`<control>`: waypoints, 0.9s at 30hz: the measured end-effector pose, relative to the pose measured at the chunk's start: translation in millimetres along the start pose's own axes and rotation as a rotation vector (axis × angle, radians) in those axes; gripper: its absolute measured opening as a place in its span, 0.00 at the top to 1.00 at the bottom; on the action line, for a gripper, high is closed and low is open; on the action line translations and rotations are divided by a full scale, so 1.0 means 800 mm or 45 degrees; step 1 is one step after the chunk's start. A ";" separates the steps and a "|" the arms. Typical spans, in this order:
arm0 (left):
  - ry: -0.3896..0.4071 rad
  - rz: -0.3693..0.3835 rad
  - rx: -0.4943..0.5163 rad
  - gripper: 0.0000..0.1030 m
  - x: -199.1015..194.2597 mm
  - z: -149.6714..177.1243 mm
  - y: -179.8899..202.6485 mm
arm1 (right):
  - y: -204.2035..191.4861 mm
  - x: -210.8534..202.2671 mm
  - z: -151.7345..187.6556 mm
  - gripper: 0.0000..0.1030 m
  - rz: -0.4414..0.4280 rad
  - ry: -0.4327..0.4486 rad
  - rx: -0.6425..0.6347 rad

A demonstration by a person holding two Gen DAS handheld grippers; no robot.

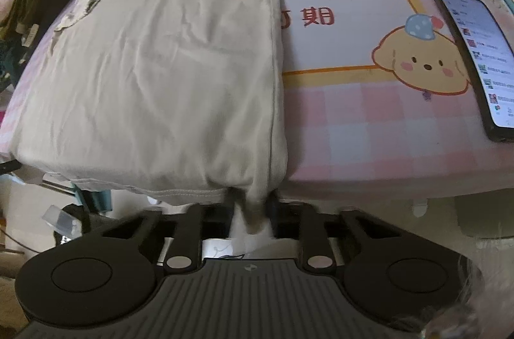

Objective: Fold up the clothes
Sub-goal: 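Close both grippers on the shirt hem side by side, then lift the hem with both grippers and fold it over toward the collar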

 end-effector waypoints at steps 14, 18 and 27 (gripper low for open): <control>-0.144 0.006 -0.061 0.99 -0.032 0.037 -0.020 | -0.001 -0.041 0.071 0.93 -0.043 -0.070 0.149; -0.202 0.041 -0.066 0.99 -0.043 0.053 -0.022 | -0.006 -0.051 0.105 0.93 -0.065 -0.146 0.187; -0.091 0.244 -0.138 0.99 -0.073 0.030 -0.015 | -0.004 -0.081 0.126 0.93 -0.126 -0.163 0.287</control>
Point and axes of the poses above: each gripper's, at about its wrist camera, not at the fingertips, and x roughly the way its jaws point, y to its right, z to its underside, the point moved 3 cm from there along x, roughly the way its jaws point, and after that the axes turned 1 degree about -y, right-handed, at the moved point
